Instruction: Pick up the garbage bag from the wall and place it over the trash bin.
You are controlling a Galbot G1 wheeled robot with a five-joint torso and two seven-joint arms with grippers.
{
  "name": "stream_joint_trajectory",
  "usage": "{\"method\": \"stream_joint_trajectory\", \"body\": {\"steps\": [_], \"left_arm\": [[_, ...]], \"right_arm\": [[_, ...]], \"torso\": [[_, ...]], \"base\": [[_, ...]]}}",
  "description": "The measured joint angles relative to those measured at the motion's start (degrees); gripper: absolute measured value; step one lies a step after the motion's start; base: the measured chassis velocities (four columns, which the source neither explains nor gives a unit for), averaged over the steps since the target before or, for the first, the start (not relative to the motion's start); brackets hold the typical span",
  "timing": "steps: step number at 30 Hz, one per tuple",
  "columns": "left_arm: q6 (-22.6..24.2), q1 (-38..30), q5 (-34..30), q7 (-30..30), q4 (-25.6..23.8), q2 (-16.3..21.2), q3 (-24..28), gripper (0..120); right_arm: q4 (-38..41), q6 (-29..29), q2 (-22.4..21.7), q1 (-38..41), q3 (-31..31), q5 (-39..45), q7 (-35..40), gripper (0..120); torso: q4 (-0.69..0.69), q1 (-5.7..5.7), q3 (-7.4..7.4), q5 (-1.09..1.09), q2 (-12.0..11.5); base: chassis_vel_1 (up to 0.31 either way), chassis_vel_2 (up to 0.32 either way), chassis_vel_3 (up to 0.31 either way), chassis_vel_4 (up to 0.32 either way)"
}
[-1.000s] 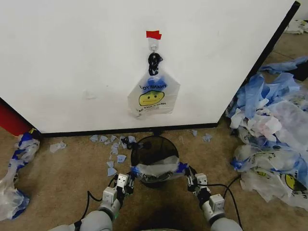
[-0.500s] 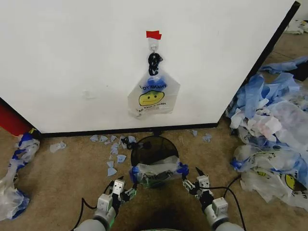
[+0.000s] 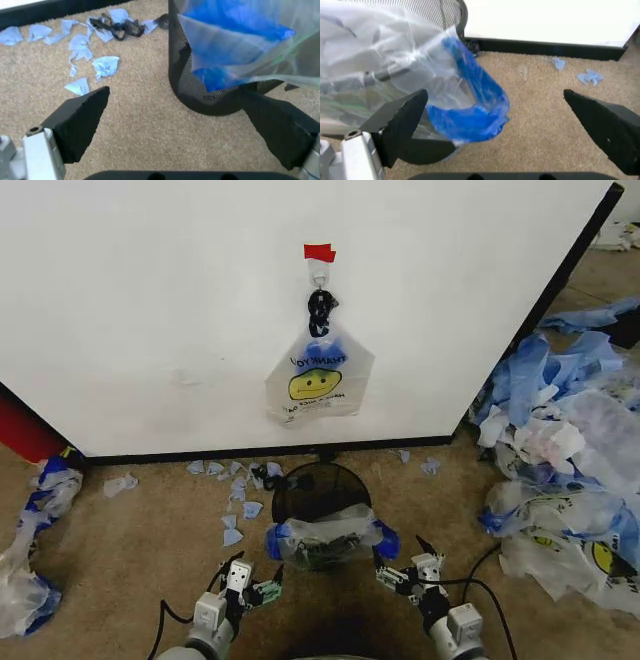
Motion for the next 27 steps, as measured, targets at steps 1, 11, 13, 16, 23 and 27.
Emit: {"method": "stream_joint_trajectory", "body": {"steps": [1,11,13,16,23,27], "left_arm": [[0.0,0.15,0.24,0.0,-0.02,0.11,-0.28,100],[0.4,3.14,1.93,-1.53,-0.76,1.22,-5.89,100],[0.48,4.53,2.36,-2.0,-1.35,1.45,-8.2,100],[0.71,6.13,3.28,-2.79,-2.14,1.56,-10.98,100],[2.52,8.79,4.94,-6.79,-4.88,1.68,-18.35,100],[2.41,9.78,5.07,-7.21,-6.47,1.89,-19.93,100]], "right_arm": [[0.47,0.02,-0.08,-0.31,0.3,0.0,-0.09,100],[3.56,0.51,-0.8,-3.03,1.95,-0.15,-0.3,100],[4.28,0.78,-1.03,-3.86,2.33,-0.3,-0.36,100],[5.0,1.13,-1.29,-4.57,2.9,-0.51,-0.55,100],[8.93,2.5,-2.11,-6.39,4.96,-1.17,-0.98,100],[10.63,2.79,-2.32,-7.02,5.48,-1.51,-0.79,100]], "torso": [[0.0,0.0,0.0,0.0,0.0],[0.0,0.0,0.0,0.0,0.0],[0.0,0.0,0.0,0.0,0.0],[0.0,0.0,0.0,0.01,0.0],[0.0,0.0,0.0,0.01,0.0],[0.01,0.0,0.0,0.01,0.0]], "base": [[0.0,0.0,0.0,0.0],[0.0,0.0,0.0,0.0],[0.0,0.0,0.0,0.0],[0.0,0.0,0.0,0.0],[0.0,0.0,0.0,0.0],[0.0,0.0,0.0,0.0]]}}
